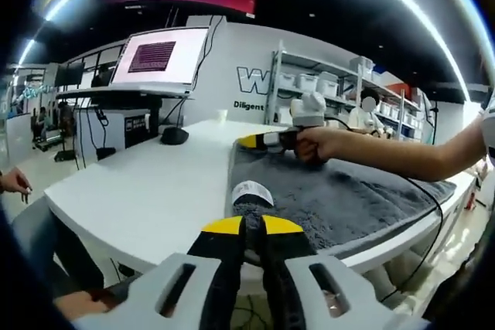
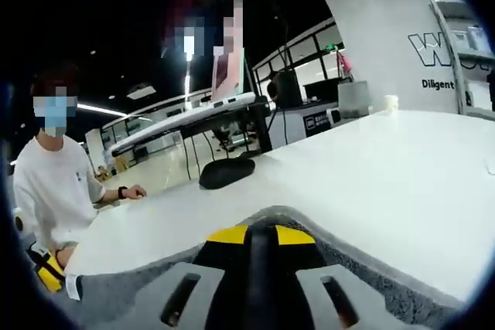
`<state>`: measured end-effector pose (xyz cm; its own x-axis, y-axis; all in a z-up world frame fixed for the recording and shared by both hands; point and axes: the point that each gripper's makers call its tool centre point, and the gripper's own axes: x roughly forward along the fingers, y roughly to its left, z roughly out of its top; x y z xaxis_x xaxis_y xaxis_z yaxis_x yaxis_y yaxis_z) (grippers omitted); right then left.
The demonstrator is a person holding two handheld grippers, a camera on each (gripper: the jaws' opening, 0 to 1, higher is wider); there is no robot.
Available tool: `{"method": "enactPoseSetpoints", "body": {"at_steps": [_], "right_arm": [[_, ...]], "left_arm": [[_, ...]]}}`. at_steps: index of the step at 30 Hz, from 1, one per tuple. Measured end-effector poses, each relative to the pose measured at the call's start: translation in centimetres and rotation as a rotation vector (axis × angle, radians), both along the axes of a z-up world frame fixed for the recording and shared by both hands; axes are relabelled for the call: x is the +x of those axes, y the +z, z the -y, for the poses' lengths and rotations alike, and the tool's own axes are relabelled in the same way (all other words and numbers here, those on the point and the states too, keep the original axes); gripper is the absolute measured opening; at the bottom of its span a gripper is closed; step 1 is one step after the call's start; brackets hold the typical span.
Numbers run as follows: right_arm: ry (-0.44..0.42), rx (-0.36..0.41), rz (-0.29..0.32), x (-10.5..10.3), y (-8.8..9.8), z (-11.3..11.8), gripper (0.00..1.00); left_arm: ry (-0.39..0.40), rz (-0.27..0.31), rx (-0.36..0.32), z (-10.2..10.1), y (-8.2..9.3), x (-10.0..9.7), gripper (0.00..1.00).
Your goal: Open the folded towel by lifting each exposed corner and separating the folded layers until the towel lies flat within the target outline without major curled edges
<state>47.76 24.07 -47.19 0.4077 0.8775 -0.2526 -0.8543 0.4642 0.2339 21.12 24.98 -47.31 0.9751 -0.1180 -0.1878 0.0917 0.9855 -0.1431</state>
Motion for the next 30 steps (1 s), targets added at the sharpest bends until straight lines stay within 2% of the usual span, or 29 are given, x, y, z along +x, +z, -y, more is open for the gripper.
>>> {"method": "enactPoseSetpoints", "body": {"at_steps": [7, 13, 19, 23, 26, 30], "right_arm": [[-0.018, -0.016, -0.028, 0.6, -0.6, 0.2, 0.0], [-0.008, 0.03, -0.062, 0.4, -0.1, 0.3, 0.02], [0.009, 0.049, -0.056, -0.1, 0.7, 0.8, 0.03], [0.024, 0.055, -0.021, -0.8, 1.8, 1.4, 0.08], [0.047, 0.033, 0.054, -1.3, 2.6, 2.1, 0.15], [0.061, 0.009, 0.106, -1.8, 3.2, 2.8, 0.27]], "left_arm": [[0.006, -0.011, 0.015, -0.4, -0.4, 0.1, 0.02], [-0.002, -0.016, 0.035, -0.3, -0.3, 0.1, 0.03], [0.002, 0.025, 0.012, -0.1, 0.8, 0.1, 0.08], [0.005, 0.057, 0.017, 0.1, 1.7, 0.1, 0.17], [0.002, 0.077, 0.009, 0.4, 2.2, 0.1, 0.25], [0.011, 0.088, 0.014, 0.5, 2.7, 0.1, 0.34]]}}
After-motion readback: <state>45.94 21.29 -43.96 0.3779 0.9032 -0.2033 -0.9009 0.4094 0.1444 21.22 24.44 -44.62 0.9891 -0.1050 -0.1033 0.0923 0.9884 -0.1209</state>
